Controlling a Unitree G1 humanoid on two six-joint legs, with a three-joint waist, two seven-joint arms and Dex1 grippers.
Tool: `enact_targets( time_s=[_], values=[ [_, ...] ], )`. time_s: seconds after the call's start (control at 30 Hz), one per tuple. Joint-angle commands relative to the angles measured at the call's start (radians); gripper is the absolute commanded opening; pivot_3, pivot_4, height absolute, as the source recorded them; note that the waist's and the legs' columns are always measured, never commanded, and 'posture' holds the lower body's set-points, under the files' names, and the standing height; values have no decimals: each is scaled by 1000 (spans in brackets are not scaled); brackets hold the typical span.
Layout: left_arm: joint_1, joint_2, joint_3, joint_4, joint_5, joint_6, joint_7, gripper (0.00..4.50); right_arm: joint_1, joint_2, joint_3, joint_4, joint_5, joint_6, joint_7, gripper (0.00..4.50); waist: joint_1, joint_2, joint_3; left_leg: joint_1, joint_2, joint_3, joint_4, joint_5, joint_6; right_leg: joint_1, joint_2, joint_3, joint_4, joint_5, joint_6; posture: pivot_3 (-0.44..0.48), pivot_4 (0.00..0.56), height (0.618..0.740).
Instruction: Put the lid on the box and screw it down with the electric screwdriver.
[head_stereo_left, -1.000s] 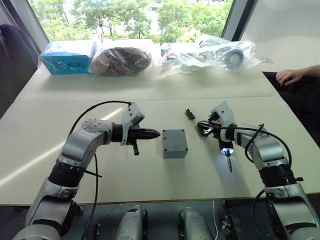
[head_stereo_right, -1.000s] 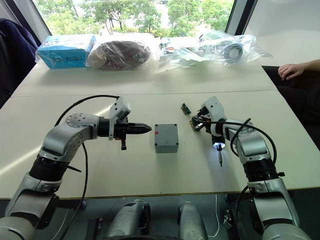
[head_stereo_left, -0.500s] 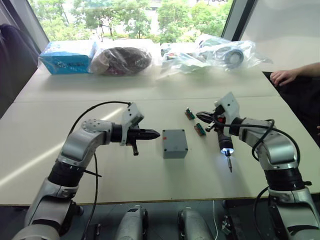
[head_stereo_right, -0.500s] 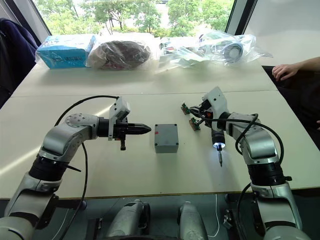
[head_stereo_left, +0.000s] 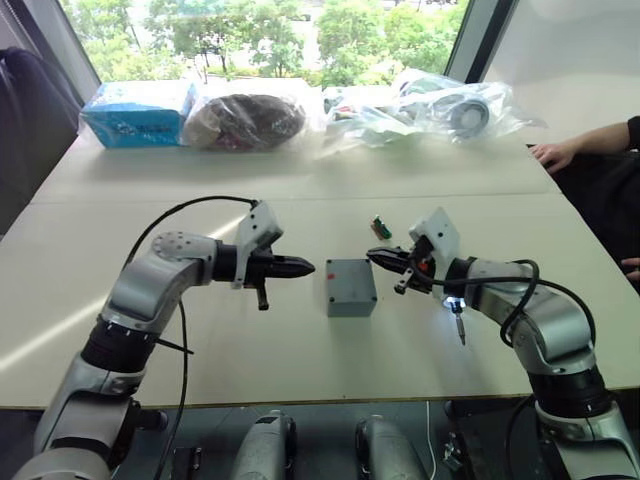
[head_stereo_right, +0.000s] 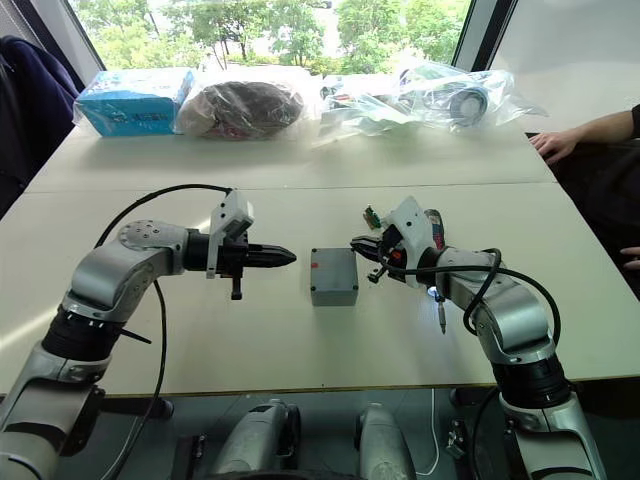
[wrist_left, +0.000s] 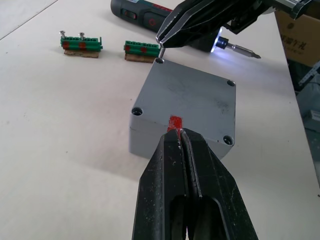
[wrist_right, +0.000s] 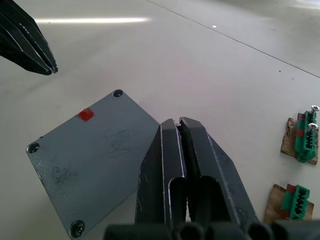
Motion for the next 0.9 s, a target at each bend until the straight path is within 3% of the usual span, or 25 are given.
enact_targets(
  time_s=[0.03,0.9],
  values=[
    [-6,3,11,-33,-14,-2,0,0,4,5,-3,-13,-4,-25,-8,24,0,0,0,0,0,0,0,0,0,0,0,0,0,0,0,0,150,740],
    [2,-5,2,-11,-3,-24,-2,0,20,2,29,0,-14,-33,-15,24,1,0,0,0,0,0,0,0,0,0,0,0,0,0,0,0,150,740]
  ],
)
